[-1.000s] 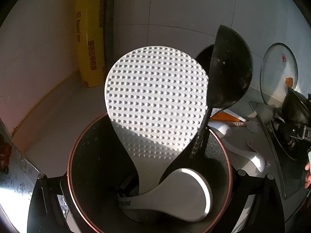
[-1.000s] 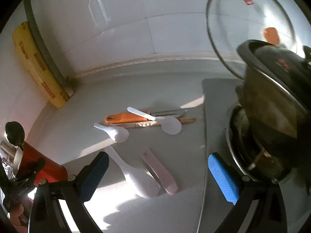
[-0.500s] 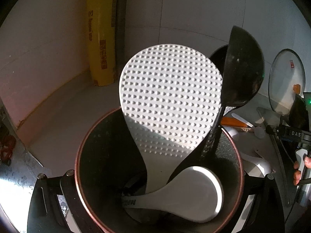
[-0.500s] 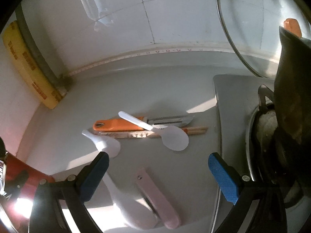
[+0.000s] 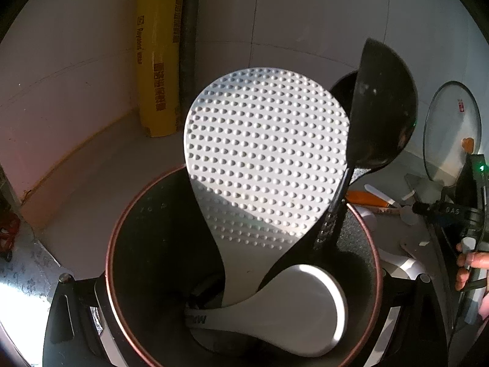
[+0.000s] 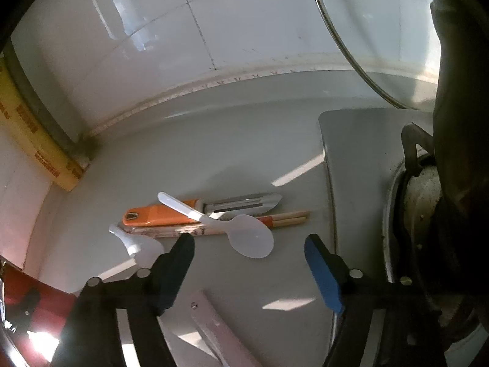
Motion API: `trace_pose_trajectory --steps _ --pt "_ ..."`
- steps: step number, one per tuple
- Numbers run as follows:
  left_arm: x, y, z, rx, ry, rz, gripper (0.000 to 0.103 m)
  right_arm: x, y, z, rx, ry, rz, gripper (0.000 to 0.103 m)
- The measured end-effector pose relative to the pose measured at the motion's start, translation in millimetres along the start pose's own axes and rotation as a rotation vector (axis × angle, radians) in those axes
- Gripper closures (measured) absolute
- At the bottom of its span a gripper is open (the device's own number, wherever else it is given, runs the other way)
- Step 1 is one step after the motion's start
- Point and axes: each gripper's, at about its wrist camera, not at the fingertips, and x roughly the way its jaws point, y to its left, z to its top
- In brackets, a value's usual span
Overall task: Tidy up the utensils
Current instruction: 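Move the right tool over the small white spoon beside the orange peeler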
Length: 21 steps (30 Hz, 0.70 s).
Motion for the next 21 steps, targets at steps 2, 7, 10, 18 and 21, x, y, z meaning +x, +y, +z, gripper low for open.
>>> trace_pose_trajectory --steps 2,7,10,18,21 --pt "0.1 -1.6 0.8 0.004 -0.006 -0.004 0.003 2.5 -0.4 -0.2 0.003 0.005 -0.007 0.036" --pt "0.4 -2.3 2.6 0.001 -0.014 -0.011 0.003 8.1 -2.2 1.2 0.007 0.003 -0.016 0.053" --pt "1.4 -1.1 3.5 -0.003 -0.015 -0.015 0.003 9.6 -3.7 1.8 0.013 -0.001 -0.023 0.057" --pt "7.2 1.8 5.2 -0.017 -0.007 -0.021 0.003 12.4 -7.9 -1.5 0.039 0.0 -0.015 0.061" --pt "8.3 2.0 5.3 -0.018 -0.007 -0.024 0.003 14.0 -8.0 -3.5 0.044 0.007 -0.008 0.068"
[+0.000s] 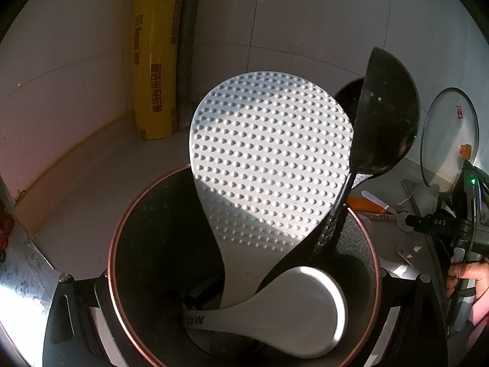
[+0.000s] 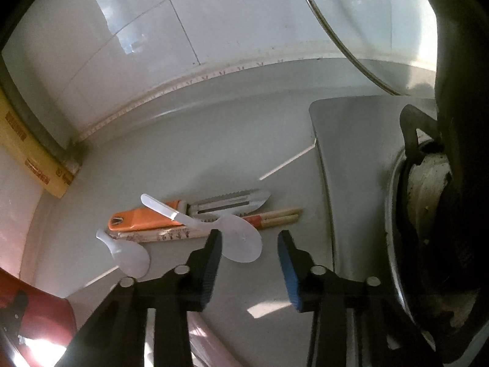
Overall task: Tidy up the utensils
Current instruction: 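Move the right tool over the small white spoon beside the orange peeler, then close the right tool on the small white spoon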
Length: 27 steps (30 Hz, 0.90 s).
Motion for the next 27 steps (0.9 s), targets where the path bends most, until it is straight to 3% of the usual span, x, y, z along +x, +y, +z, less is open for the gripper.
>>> trace_pose_trajectory --steps 13,19,27 --pt "-0.2 -0.4 -2.9 -0.016 0.009 -0.005 0.003 3.3 -0.5 -1.7 0.008 0.015 0.014 0.081" --pt "-2.1 -1.4 -3.1 -0.018 0.01 -0.014 0.003 8.1 3.3 1.7 -0.005 0.044 0.003 0.099" --pt "-3.5 1.2 -2.7 -0.021 0.015 -0.022 0.003 -13.5 9.3 5.9 -0.034 -0.013 0.01 0.1"
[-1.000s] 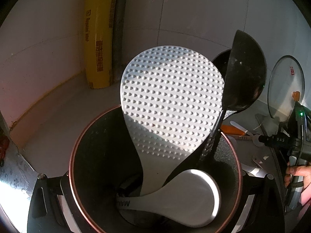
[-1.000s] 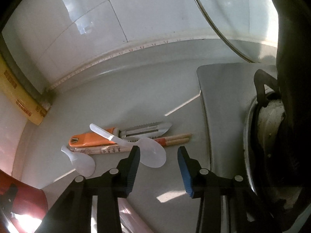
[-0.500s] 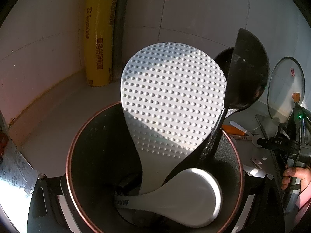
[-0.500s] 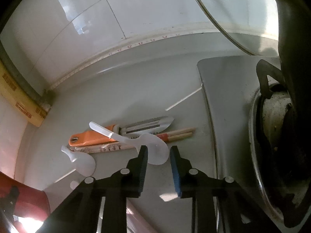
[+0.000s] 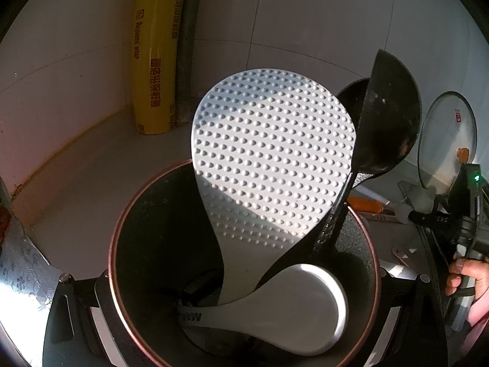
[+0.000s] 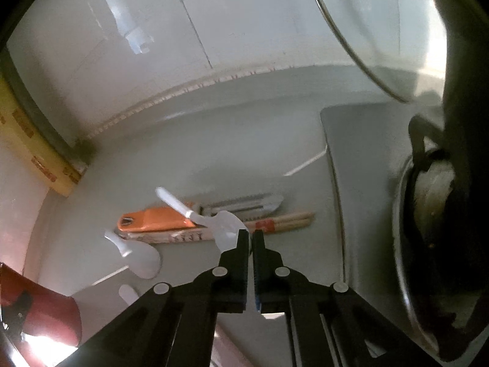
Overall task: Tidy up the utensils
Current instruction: 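Close the right tool on the small white spoon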
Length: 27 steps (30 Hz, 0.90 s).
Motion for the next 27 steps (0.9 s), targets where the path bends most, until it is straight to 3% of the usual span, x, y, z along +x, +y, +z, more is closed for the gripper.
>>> trace_pose_trajectory --steps 11,18,27 --pt "0.1 2.8 7.3 0.009 -0.008 -0.027 0.003 -62.3 32.4 7.4 -0.119 -0.129 0.005 0.1" --pt "-5.7 5.0 9.9 0.012 -0.014 -0.058 0.003 -119.3 68.6 13.5 -0.225 -0.216 0.058 0.1" --pt "-18.5 7.3 10.6 0.033 -0.026 -0.109 0.003 -170.6 126.8 16.7 -0.392 -0.261 0.13 0.1"
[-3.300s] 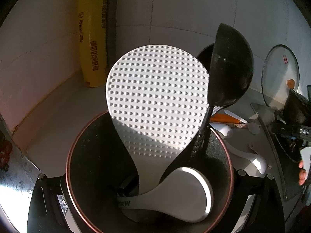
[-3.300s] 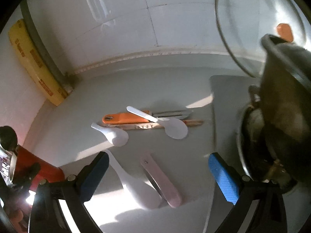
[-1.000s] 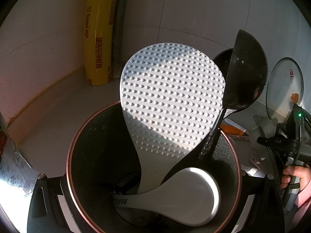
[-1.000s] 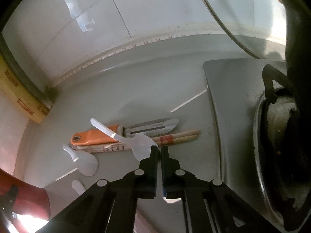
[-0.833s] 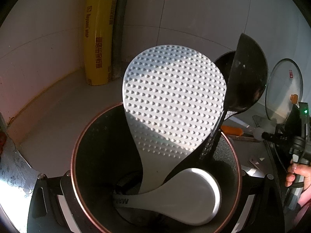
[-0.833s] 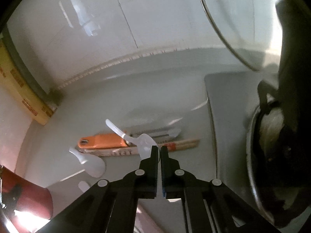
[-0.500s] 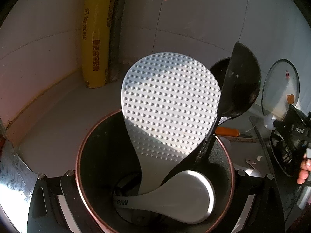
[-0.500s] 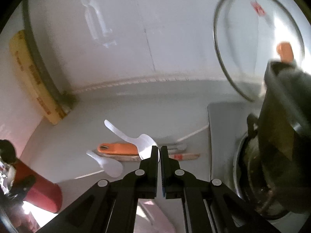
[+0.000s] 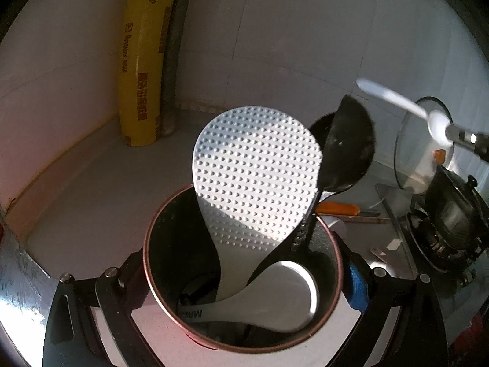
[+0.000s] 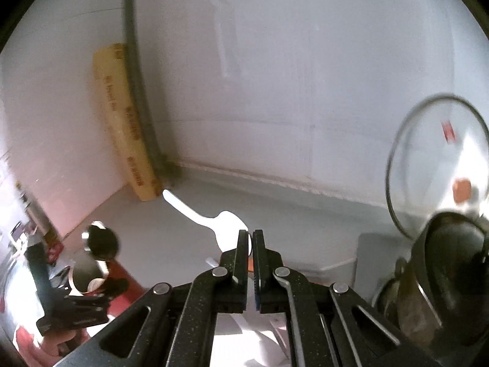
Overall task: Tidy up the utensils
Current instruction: 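Lift the small white spoon with the right tool over the red holder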
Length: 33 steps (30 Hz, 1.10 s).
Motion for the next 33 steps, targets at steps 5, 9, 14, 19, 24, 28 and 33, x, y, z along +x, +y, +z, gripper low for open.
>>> trace_pose_trajectory --steps 5,9,14,19,24,28,33 --pt "-7.3 2.9 -0.1 -0.001 0.002 -0.03 0.003 -12.9 36.8 14.5 -0.113 -0.009 0.046 0.1" --pt "-13.2 5.7 0.9 0.0 0.001 -0.043 0.003 -13.4 59.1 18.8 -0.194 0.021 0.074 0.1" --pt "-16.3 6.7 -0.6 0.004 0.011 -0.053 0.003 -11.5 81.9 16.2 -0.292 0.064 0.088 0.1" --pt "-19.1 6.0 -1.7 0.002 0.019 -0.054 0.003 -5.9 98.7 11.5 -0.368 0.113 0.101 0.1" --pt "-24.9 4.7 -3.1 0.003 0.018 -0.053 0.003 -9.6 111.8 7.0 -0.439 0.127 0.105 0.1" --pt "-26.3 4.4 -3.9 0.007 0.021 -0.053 0.003 -8.0 124.1 4.3 -0.494 0.16 0.103 0.1" --pt "-26.5 5.8 -6.4 0.009 0.042 -0.055 0.003 0.3 136.0 -3.6 -0.543 0.204 0.11 0.1"
